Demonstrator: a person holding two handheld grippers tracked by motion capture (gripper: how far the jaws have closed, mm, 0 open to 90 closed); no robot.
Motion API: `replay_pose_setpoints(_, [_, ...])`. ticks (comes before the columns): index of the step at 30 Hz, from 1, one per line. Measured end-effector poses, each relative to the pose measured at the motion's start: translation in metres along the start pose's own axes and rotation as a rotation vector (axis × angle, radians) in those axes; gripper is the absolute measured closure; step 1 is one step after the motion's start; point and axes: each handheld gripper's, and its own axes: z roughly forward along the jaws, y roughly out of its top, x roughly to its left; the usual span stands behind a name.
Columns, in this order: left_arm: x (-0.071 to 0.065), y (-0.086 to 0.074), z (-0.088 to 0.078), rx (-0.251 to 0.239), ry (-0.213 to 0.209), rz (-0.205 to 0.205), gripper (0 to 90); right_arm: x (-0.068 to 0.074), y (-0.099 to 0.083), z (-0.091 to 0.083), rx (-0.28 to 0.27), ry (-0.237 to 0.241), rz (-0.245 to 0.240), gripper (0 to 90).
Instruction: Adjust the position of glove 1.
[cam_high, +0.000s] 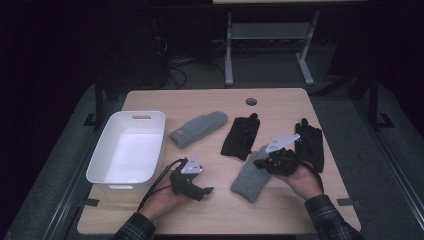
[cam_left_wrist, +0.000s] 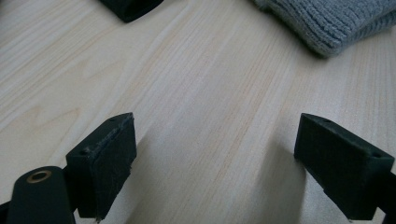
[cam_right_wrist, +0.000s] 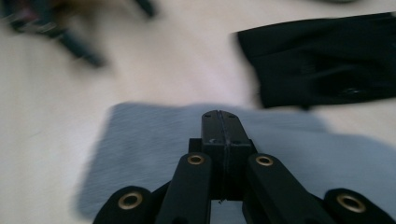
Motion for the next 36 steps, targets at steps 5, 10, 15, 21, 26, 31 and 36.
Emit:
replay_pose_setpoints(5, [0.000,0.000,0.000,0.003,-0.003,-0.007,12.0,-0.035,0.005,0.009,0.006,-0.048,0.069,90.0])
replay_pose_setpoints(10, [0.000,0.000,0.000,0.003,-0.003,-0.007,12.0,-0.052,0.007,0.020,0.022,-0.071,0.096,90.0])
replay_pose_setpoints(15, [0.000,0.000,0.000,0.003,-0.003,-0.007,12.0,-0.055,-0.001,0.026,0.070,-0.072,0.109,90.0])
replay_pose_setpoints(21, [0.000,0.000,0.000,0.003,-0.003,-0.006,12.0,-0.053,-0.011,0.024,0.100,-0.068,0.119,90.0])
replay_pose_setpoints(26, [0.000,0.000,0.000,0.003,-0.003,-0.007,12.0,-0.046,-0.020,0.015,0.109,-0.060,0.128,90.0])
replay_pose_setpoints(31, [0.000,0.000,0.000,0.004,-0.003,-0.007,12.0,-0.035,-0.025,0.011,0.118,-0.053,0.120,90.0])
replay_pose_setpoints(36, [-0.001,0.000,0.000,-0.001,-0.003,-0.007,12.0,-0.016,-0.028,0.010,0.125,-0.027,0.089,90.0])
